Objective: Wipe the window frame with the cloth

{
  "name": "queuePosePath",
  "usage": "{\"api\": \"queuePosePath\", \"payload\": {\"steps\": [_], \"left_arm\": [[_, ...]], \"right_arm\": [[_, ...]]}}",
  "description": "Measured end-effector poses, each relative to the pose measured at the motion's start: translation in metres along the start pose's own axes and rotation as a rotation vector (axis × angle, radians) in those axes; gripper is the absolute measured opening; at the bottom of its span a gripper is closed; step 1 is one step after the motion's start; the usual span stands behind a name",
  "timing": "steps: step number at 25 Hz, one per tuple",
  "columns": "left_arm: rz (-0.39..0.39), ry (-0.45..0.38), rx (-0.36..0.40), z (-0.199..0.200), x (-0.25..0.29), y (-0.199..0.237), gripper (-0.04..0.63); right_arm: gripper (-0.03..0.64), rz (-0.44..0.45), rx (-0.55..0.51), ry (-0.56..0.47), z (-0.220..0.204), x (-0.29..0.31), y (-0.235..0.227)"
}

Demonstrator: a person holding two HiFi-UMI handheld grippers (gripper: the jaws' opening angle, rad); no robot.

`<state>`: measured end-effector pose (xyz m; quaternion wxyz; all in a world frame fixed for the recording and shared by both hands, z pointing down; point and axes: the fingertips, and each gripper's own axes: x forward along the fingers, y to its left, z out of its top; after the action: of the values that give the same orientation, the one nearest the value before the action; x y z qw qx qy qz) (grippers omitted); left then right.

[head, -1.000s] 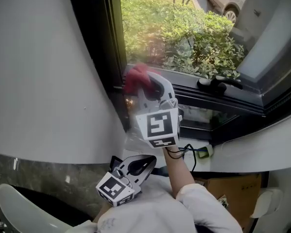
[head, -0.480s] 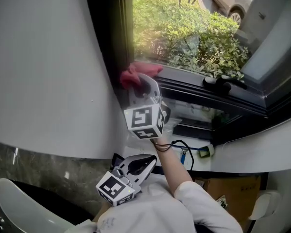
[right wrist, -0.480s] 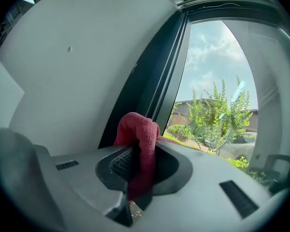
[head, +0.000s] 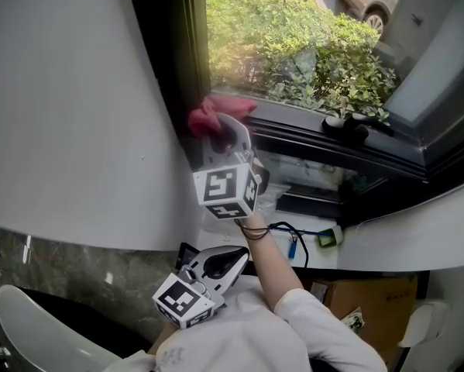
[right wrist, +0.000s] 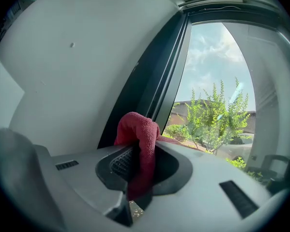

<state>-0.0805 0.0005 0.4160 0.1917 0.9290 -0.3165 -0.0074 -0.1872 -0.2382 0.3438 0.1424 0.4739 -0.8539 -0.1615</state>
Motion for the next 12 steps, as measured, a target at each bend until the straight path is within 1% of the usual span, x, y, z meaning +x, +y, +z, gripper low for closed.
{"api": "queuePosePath", "payload": {"steps": [2,7,12], "left_arm": [[-0.002,0.003,-0.003,-0.0002,0.0001,-0.0015,0.009],[0.005,-0.007,0.005,0.0001,-0.0021,-0.0002,0.009],[0.006,0.011,0.000,-0.0024,-0.0007,-0.0012,0.009]], "right_arm": [[0.066,0.000,-0.003,-0.001,0.0004,-0.0002,0.0001],[0.066,-0.009,-0.049,0.007,-0.0006,-0.0012,0.0002],[0.066,-0.014,-0.058,0.018,-0.0047,-0.0051,-0.0064]]}}
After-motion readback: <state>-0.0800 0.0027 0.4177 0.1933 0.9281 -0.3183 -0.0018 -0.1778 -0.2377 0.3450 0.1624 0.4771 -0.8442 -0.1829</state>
